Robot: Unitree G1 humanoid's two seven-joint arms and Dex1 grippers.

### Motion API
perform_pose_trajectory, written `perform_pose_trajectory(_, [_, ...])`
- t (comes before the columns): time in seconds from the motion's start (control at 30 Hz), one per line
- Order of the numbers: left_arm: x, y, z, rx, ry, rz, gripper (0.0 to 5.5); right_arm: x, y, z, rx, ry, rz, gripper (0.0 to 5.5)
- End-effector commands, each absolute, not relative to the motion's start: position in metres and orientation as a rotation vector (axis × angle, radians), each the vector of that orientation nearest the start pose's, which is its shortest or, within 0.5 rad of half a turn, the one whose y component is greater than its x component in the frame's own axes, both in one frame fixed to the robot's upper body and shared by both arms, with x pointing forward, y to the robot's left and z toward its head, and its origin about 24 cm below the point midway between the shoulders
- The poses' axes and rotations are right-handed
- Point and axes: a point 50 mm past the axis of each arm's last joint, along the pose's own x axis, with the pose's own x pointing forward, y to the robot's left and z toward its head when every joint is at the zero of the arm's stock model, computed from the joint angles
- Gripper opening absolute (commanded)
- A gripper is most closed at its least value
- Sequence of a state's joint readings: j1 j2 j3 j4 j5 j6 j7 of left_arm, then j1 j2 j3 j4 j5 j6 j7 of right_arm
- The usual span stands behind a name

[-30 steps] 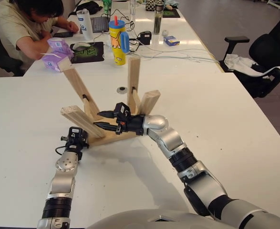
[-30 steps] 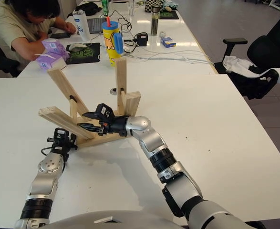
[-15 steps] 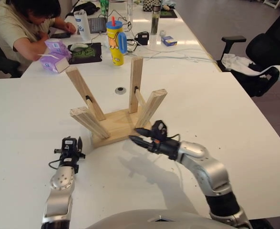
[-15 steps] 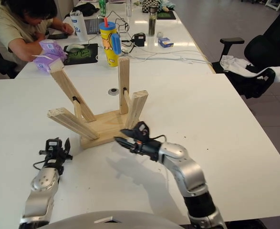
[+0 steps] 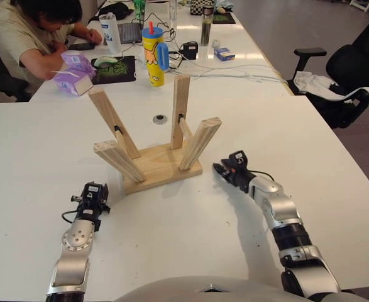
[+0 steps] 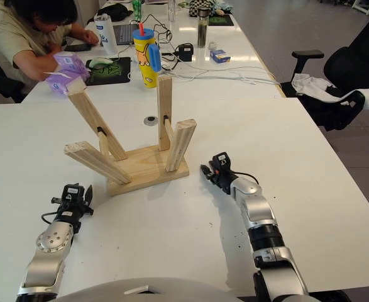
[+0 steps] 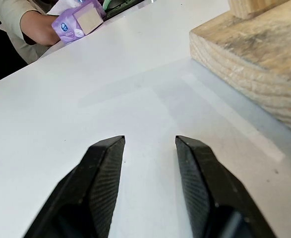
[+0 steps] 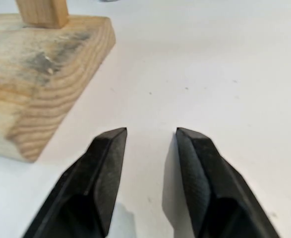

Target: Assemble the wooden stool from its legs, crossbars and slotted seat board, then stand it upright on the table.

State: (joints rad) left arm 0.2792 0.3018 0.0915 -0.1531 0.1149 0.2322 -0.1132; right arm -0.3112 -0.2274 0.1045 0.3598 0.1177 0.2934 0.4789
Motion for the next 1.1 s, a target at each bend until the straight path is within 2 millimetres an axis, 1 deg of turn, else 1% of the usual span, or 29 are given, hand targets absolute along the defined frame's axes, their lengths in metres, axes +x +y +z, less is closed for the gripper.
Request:
perform_pose_trajectory(0.03, [0.175,0.228,0.001,0.380,0.512,-0.107,1.92,0.291,-0.130,0.002,-0.077,0.479,0.659,1.85])
perform_pose_trajectory(0.17, [0.174,0.218,0.010,0.376,0.536,-0.231,1.92,0.286,-0.123,0.008,-0.049,0.486,0.708,1.85])
perform_pose_trajectory(0.27, [0.186,0.209,0.015,0.396,0.494,-0.290,1.92,0.285,-0.122,0.010,-0.008,0.481,0.698,1.85])
perform_pose_trajectory(0.33, [0.195,0.200,0.015,0.371,0.475,-0.325,1.92,0.285,-0.122,0.009,0.001,0.491,0.698,1.85])
perform_pose_trajectory(0.4, [0.203,0.192,0.022,0.360,0.425,-0.369,1.92,0.285,-0.119,0.011,0.009,0.500,0.736,1.85])
perform_pose_trajectory(0.43, [0.206,0.188,0.028,0.355,0.387,-0.400,1.92,0.285,-0.117,0.013,0.020,0.502,0.762,1.85])
perform_pose_trajectory(0.5, [0.212,0.179,0.043,0.292,0.294,-0.472,1.92,0.284,-0.112,0.021,0.046,0.488,0.824,1.85])
perform_pose_trajectory(0.6, [0.218,0.171,0.070,0.187,0.178,-0.575,1.92,0.280,-0.106,0.043,0.102,0.462,0.921,1.85])
perform_pose_trajectory(0.67, [0.224,0.172,0.089,0.202,0.092,-0.589,1.92,0.279,-0.105,0.057,0.108,0.446,0.966,1.85])
perform_pose_trajectory(0.73, [0.230,0.176,0.104,0.205,0.033,-0.570,1.92,0.280,-0.106,0.070,0.113,0.431,0.985,1.85])
perform_pose_trajectory(0.83, [0.232,0.175,0.119,0.214,-0.027,-0.589,1.92,0.283,-0.114,0.086,0.132,0.400,0.963,1.85])
perform_pose_trajectory(0.9, [0.230,0.174,0.120,0.216,-0.036,-0.596,1.92,0.285,-0.120,0.094,0.146,0.379,0.948,1.85])
perform_pose_trajectory(1.0, [0.226,0.174,0.114,0.230,-0.012,-0.611,1.92,0.290,-0.126,0.111,0.187,0.324,0.918,1.85])
perform_pose_trajectory(1.1, [0.222,0.175,0.108,0.243,0.017,-0.611,1.92,0.290,-0.128,0.126,0.213,0.291,0.921,1.85])
